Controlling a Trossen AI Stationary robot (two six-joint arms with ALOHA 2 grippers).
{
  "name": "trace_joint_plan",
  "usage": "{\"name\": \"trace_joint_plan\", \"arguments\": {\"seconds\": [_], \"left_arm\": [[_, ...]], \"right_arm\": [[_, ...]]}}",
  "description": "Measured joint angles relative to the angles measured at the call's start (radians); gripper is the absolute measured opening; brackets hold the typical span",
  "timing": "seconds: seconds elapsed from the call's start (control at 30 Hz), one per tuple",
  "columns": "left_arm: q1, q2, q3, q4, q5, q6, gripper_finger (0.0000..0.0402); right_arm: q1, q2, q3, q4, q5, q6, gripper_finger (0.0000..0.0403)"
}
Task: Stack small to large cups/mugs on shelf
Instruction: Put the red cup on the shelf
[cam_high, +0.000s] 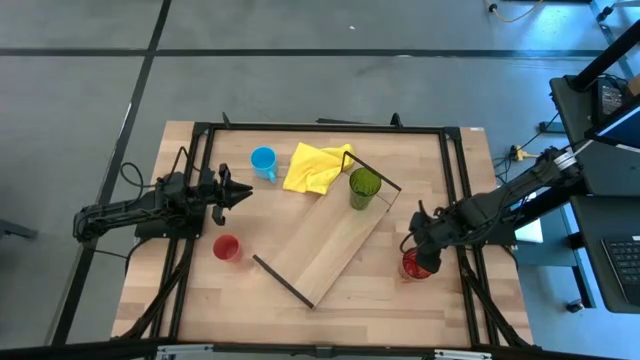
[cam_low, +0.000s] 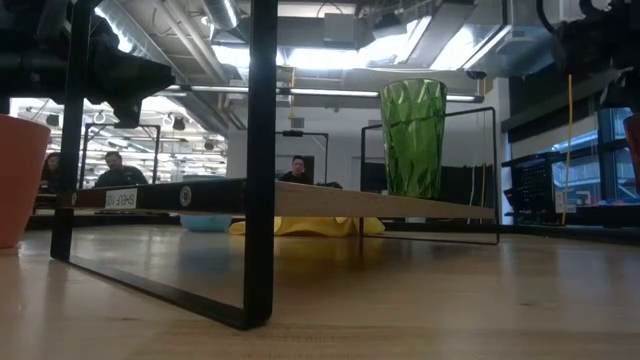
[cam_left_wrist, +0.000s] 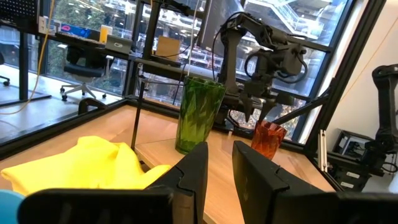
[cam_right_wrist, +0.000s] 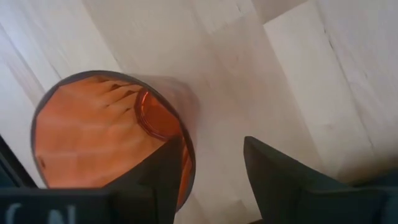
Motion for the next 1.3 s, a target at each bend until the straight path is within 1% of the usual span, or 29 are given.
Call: {"name": "trace_joint_plan", "arguments": {"seconds": [0.2,0.3,0.4,0.57,0.63,0.73,0.8,0.9,1.0,1.1,1.2,1.3], "left_arm": [[0.000,0.000,0.000,0.000,0.000,0.000,0.0069],[0.000,0.000,0.000,0.000,0.000,0.000,0.0069],[0.000,0.000,0.000,0.000,0.000,0.000,0.0069],[0.000,0.000,0.000,0.000,0.000,0.000,0.0069],[0.000,0.000,0.000,0.000,0.000,0.000,0.0069],[0.000,0.000,0.000,0.000,0.000,0.000,0.0069],[0.000,0.000,0.000,0.000,0.000,0.000,0.0069],[0.000,0.000,0.000,0.000,0.000,0.000,0.0069],[0.000,0.000,0.000,0.000,0.000,0.000,0.0069],[0.000,0.000,0.000,0.000,0.000,0.000,0.0069],[0.000,0.000,0.000,0.000,0.000,0.000,0.0069],[0.000,0.000,0.000,0.000,0.000,0.000,0.0069]], "right_arm": [[0.000,0.023,0.000,0.003,-0.002,0.000,0.0171],[0.000,0.023,0.000,0.005,-0.002,0.000,0.0154],[0.000,0.023,0.000,0.011,-0.003,-0.002,0.0117],[0.000,0.023,0.000,0.050,-0.033,-0.051,0.0036],[0.000,0.023,0.000,0.071,-0.055,-0.059,0.0015],[0.000,0.023,0.000,0.096,-0.062,-0.065,0.0017],[-0.003,0.023,0.001,0.113,-0.087,-0.079,0.0021],[-0.004,0.024,0.025,0.109,-0.083,-0.110,0.0011],[-0.004,0.024,0.084,0.112,-0.039,-0.198,0.0010],[-0.004,0.048,0.170,0.091,0.020,-0.320,0.0011],[-0.004,0.105,0.275,0.022,0.088,-0.423,0.0010],[-0.032,0.186,0.382,-0.029,0.128,-0.470,0.0010]]}}
